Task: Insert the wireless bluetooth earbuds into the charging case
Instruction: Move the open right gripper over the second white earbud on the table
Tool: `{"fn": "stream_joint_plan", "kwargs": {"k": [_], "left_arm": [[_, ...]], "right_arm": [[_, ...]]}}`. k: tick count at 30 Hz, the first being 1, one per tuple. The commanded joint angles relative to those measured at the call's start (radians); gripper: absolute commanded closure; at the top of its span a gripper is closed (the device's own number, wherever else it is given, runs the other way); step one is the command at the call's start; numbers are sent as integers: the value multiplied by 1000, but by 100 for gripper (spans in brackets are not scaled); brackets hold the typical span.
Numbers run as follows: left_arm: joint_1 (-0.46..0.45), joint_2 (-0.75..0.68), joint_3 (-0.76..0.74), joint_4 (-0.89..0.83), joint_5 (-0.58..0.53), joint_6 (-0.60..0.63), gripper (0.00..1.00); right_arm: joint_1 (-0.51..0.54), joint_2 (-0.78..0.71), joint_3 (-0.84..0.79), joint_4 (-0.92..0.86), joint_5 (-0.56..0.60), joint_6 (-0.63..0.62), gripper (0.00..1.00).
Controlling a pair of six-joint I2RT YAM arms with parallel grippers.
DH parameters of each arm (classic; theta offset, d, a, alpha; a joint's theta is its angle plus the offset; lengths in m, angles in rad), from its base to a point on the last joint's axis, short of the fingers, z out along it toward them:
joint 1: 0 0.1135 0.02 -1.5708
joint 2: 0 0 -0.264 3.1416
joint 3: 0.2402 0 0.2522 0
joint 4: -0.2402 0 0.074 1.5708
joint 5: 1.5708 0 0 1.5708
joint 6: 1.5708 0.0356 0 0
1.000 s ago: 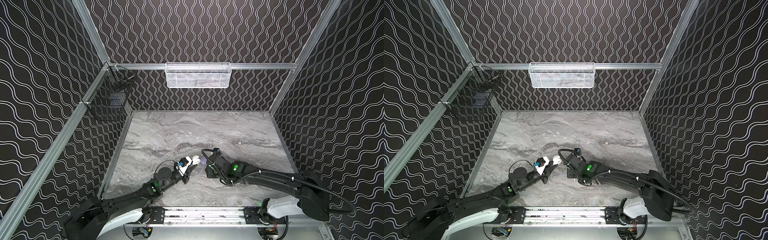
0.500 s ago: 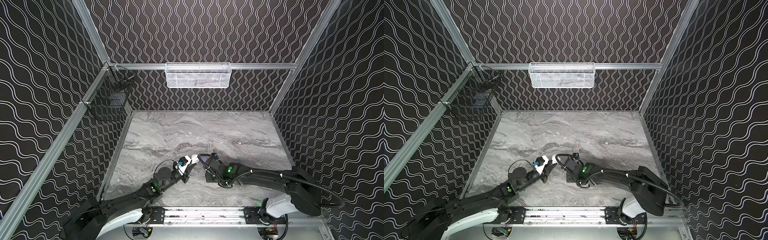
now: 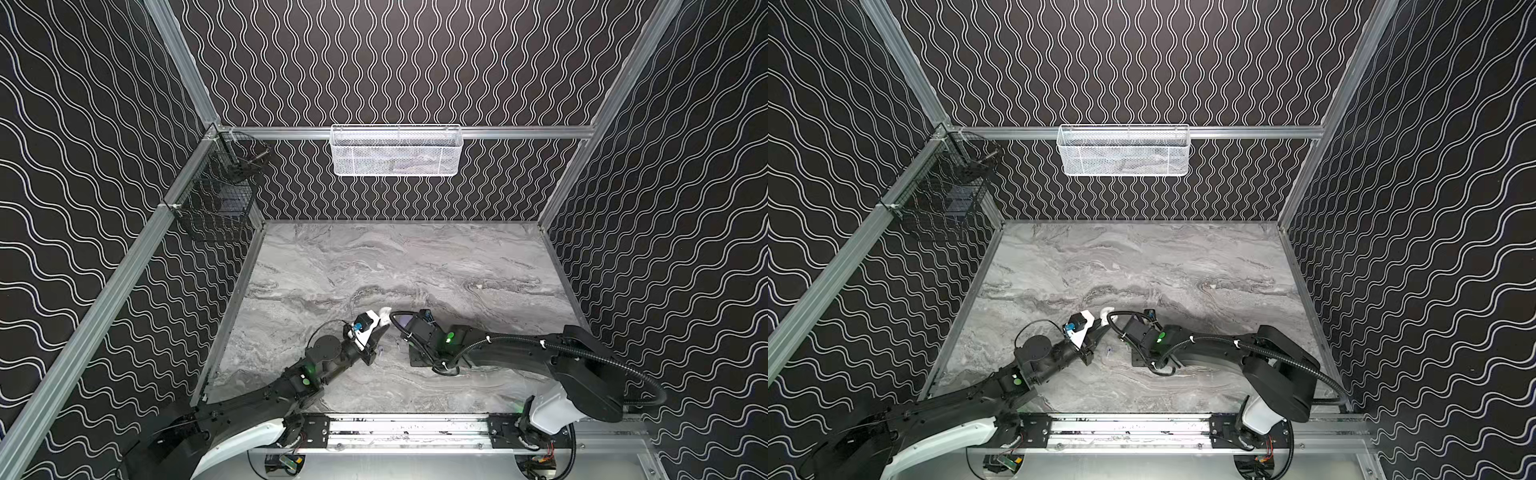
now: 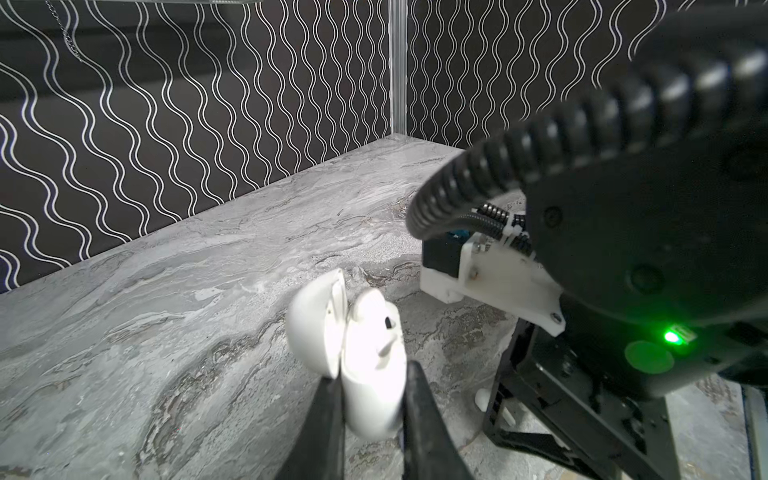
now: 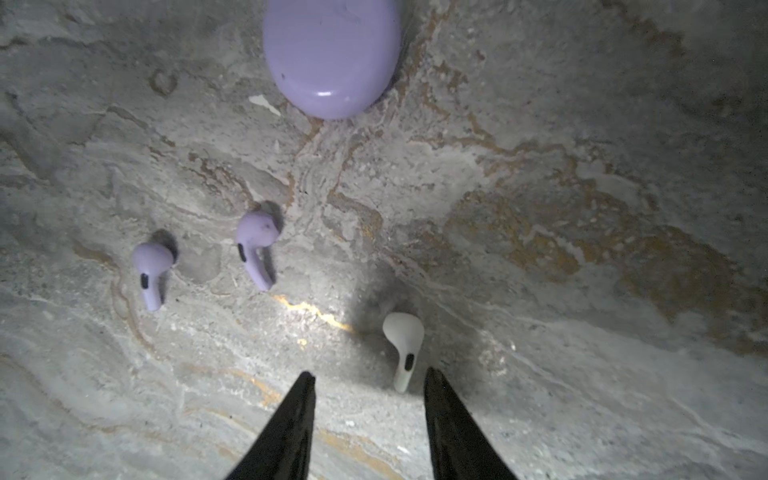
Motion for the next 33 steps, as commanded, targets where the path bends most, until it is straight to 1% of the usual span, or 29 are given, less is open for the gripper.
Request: {"fn": "stream_joint_plan", "kwargs": {"k": [1, 5, 14, 27, 33], "left_arm": [[0, -3, -1, 15, -11, 6, 100], [0, 0, 1, 13, -16, 7, 100], [0, -1, 1, 8, -24, 6, 100], [0, -16, -1, -2, -39, 7, 100], [0, -15, 1, -7, -44, 5, 100]], "right_arm": [[-7, 16, 7, -12, -7, -14, 55], [-20, 18, -14, 27, -32, -12, 55], [-32, 42, -2, 26, -31, -32, 56], [-35, 82, 36, 4, -22, -66, 60], [-34, 92, 49, -28, 1, -81, 60]]}}
